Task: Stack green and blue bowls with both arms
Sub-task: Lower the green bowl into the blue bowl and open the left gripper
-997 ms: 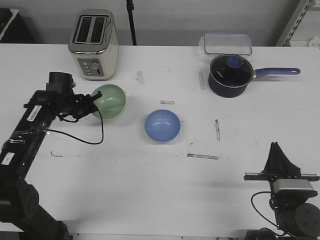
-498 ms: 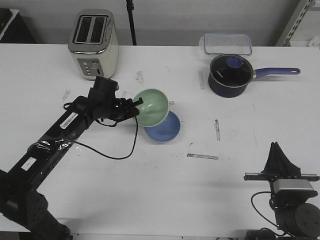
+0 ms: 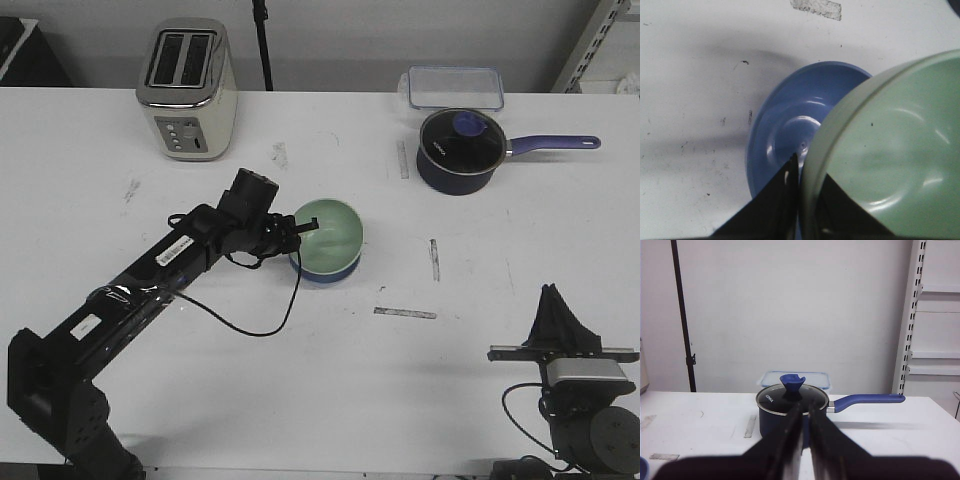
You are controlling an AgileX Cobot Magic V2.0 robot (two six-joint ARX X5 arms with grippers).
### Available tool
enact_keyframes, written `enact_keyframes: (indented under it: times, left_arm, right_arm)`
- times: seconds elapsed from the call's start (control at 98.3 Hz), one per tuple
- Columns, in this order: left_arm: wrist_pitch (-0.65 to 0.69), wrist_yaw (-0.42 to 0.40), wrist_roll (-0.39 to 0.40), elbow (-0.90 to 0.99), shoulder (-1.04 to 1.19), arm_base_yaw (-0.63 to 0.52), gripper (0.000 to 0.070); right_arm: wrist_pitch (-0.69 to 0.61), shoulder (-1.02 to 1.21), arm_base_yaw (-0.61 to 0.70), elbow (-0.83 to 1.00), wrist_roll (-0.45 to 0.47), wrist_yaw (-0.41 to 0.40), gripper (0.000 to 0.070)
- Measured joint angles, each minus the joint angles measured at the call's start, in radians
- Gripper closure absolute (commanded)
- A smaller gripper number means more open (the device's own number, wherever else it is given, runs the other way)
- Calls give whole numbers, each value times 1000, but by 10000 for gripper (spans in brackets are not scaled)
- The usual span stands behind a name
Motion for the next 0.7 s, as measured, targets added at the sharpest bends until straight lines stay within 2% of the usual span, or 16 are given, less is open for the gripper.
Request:
enact_keyframes:
  times: [0.132, 0.417, 0.468, 0.539, 0.702]
  left_arm:
    - [0, -35, -1, 0, 7, 0, 699]
    - [-2, -35, -3, 0, 53, -5, 694]
    - [-2, -34, -3, 0, 53, -8, 671]
    - [0, -34, -3, 0, 53, -11, 602]
    - [-1, -34, -3, 0, 53, -13, 569]
  right_arm:
    - [0, 0, 0, 0, 0, 0, 684]
    - [0, 0, 0, 0, 0, 0, 684]
    - [0, 0, 0, 0, 0, 0, 684]
    - [0, 0, 0, 0, 0, 0, 684]
    - [0, 0, 0, 0, 0, 0, 684]
